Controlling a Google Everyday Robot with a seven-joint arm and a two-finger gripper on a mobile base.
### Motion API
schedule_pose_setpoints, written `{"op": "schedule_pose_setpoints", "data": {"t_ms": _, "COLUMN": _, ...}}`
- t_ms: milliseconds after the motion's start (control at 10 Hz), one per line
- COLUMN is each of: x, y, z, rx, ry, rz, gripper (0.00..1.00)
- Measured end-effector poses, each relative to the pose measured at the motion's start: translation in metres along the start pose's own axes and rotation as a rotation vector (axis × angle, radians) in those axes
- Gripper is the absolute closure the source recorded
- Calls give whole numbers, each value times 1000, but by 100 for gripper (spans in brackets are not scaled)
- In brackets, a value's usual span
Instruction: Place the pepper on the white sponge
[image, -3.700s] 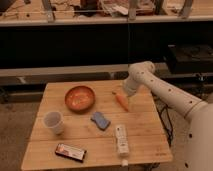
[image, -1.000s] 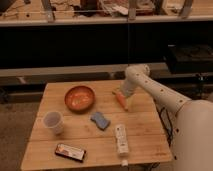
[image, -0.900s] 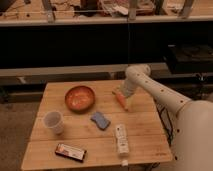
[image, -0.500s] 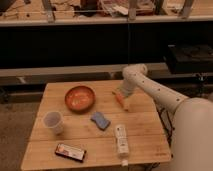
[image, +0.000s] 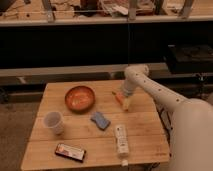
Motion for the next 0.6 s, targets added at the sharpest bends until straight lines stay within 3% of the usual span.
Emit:
{"op": "schedule_pose_setpoints", "data": {"t_ms": 200, "x": 5, "y": 0, "z": 3, "rx": -2, "ry": -38, "rz": 45, "gripper": 20}}
{"op": "schedule_pose_setpoints", "data": {"t_ms": 600, "x": 12, "y": 0, "z": 10, "rx": 0, "ry": -73, "rz": 100, "gripper": 20}}
